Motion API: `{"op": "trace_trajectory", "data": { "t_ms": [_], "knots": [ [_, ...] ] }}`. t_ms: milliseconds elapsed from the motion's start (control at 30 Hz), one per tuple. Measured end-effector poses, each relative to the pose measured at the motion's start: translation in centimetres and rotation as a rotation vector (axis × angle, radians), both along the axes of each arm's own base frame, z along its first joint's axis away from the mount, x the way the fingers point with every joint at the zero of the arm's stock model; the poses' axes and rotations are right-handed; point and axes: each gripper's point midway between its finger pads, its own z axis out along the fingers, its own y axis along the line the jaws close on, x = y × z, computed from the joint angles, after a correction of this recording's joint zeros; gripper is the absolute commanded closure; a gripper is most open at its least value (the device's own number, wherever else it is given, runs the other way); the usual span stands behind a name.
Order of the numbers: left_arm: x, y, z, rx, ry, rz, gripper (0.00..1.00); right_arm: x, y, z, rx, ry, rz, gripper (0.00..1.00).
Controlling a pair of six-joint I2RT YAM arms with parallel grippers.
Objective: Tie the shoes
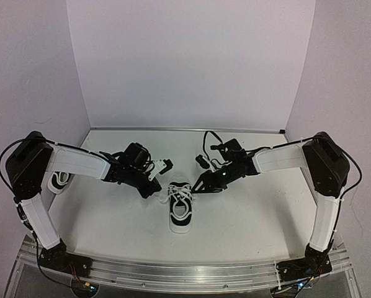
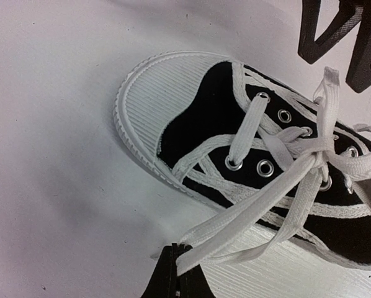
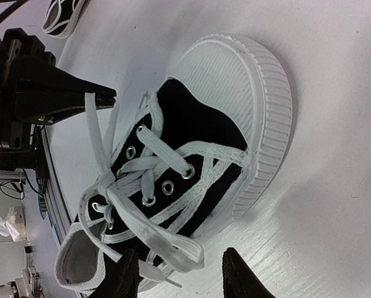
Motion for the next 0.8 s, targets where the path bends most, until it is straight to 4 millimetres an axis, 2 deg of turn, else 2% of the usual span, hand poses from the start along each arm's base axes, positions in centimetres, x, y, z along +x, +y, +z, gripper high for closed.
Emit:
{"op": "trace_trajectory", "data": {
  "t_ms": [167,300,400,600,800],
  "knots": [
    [0.0,0.0,-0.1,0.002,0.002,0.0,1.0,-0.2,0.1,-1.7,-0.014,0.019,0.024,0.59],
    [0.0,0.0,-0.2,0.003,0.004,0.0,1.0,-0.6,0.3,-1.9,-0.007,0.024,0.047,0.63],
    [0.0,0.0,-0.2,0.004,0.004,0.0,1.0,-0.8,0.6,-1.7,0.004,0.019,0.067,0.71],
    [0.0,0.0,-0.2,0.004,0.004,0.0,1.0,-1.0,0.8,-2.1,0.001,0.02,0.085,0.99],
    [-0.1,0.3,-0.4,0.017,0.009,0.005,1.0,-0.8,0.5,-2.5,-0.025,0.009,0.072,1.0]
  ]
}}
